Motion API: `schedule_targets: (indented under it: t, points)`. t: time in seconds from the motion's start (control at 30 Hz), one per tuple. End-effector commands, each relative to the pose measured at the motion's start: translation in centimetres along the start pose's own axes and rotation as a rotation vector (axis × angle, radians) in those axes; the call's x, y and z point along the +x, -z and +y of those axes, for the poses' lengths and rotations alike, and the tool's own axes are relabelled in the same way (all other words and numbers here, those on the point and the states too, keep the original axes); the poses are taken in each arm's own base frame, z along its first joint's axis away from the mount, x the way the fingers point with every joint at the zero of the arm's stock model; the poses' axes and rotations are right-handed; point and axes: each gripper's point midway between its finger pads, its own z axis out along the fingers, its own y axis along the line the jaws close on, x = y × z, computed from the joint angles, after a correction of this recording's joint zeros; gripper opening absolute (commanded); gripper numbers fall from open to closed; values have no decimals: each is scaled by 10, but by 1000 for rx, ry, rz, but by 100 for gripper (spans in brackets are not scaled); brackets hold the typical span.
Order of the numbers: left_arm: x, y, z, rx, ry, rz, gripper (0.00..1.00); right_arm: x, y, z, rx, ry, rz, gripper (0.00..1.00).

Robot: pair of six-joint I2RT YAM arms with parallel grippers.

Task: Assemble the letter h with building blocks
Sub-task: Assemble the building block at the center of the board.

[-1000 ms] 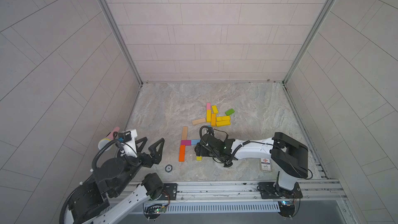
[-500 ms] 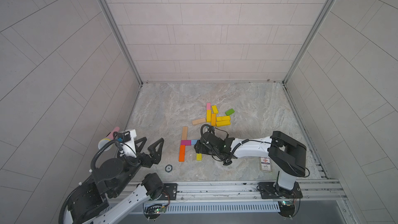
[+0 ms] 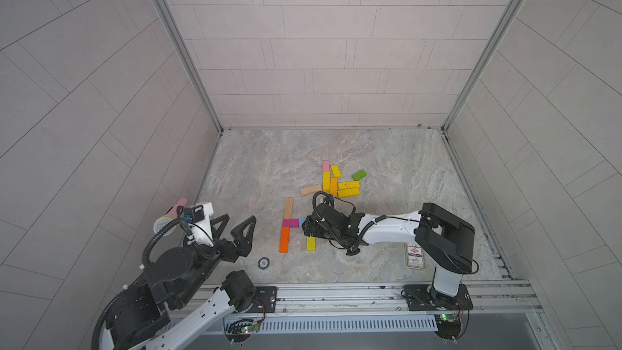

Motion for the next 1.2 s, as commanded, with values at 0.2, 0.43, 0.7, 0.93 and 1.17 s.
schedule_targets:
  t: [0.2, 0.43, 0.7, 0.93, 1.17]
  points:
    - [-3, 1, 4, -27, -19, -4, 100, 5, -9, -21, 76, 10, 22, 85]
    - [-2, 0, 4, -32, -23, 0, 100, 5, -11, -19, 67, 20, 28, 86]
    - [-4, 0, 1, -19, -15, -1, 100, -4, 15, 19, -21, 105, -2, 87]
    - [-3, -9, -5, -17, -18, 16, 100, -51, 104, 20, 11, 206, -194, 86]
    - [18, -59, -36, 13, -9, 123, 100, -73, 161, -41, 112, 249, -257, 78]
